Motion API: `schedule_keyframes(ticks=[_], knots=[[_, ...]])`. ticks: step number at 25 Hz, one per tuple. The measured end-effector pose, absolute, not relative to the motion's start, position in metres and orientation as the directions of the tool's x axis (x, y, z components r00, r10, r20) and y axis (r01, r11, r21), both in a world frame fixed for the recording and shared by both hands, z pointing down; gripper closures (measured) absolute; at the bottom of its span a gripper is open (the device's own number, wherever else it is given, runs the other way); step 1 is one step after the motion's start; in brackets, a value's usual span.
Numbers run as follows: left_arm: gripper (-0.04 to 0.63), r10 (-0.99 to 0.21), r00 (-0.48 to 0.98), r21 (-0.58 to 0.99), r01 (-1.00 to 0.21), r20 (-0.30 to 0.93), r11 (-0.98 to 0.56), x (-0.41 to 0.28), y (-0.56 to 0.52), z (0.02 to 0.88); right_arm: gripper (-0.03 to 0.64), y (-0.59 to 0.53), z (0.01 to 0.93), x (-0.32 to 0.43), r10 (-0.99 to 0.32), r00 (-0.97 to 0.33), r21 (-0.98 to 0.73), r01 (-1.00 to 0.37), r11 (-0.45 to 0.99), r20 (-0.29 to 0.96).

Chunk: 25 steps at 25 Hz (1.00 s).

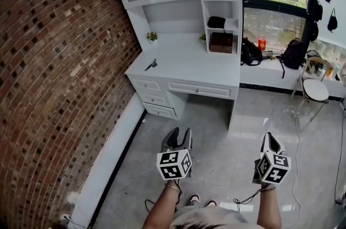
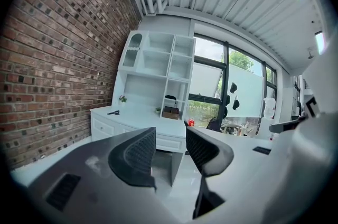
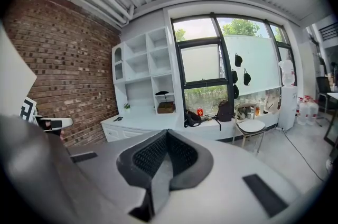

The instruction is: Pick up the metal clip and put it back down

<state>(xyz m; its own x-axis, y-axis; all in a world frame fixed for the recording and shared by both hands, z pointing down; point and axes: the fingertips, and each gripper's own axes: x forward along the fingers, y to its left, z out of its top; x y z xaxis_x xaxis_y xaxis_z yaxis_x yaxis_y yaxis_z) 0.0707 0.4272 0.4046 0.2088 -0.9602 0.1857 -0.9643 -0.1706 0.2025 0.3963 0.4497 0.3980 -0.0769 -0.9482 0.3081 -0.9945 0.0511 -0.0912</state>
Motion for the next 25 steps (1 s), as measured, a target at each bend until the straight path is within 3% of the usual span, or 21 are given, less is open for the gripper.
schedule_keyframes(ticks=[14, 25], knots=[[0.433, -0.971, 0.077, 0.153, -0.987, 0.227, -0.043, 0.033, 0.421, 0.413, 0.615, 0.418, 0.421, 0.400, -0.935, -0.122, -0.178, -0.982, 0.064, 0.333], [0.433, -0.975, 0.062, 0.195, -0.981, 0.211, -0.020, 0.013, 0.326, 0.423, 0.615, 0.339, 0.431, 0.396, -0.928, -0.109, -0.149, -0.987, 0.058, 0.357]])
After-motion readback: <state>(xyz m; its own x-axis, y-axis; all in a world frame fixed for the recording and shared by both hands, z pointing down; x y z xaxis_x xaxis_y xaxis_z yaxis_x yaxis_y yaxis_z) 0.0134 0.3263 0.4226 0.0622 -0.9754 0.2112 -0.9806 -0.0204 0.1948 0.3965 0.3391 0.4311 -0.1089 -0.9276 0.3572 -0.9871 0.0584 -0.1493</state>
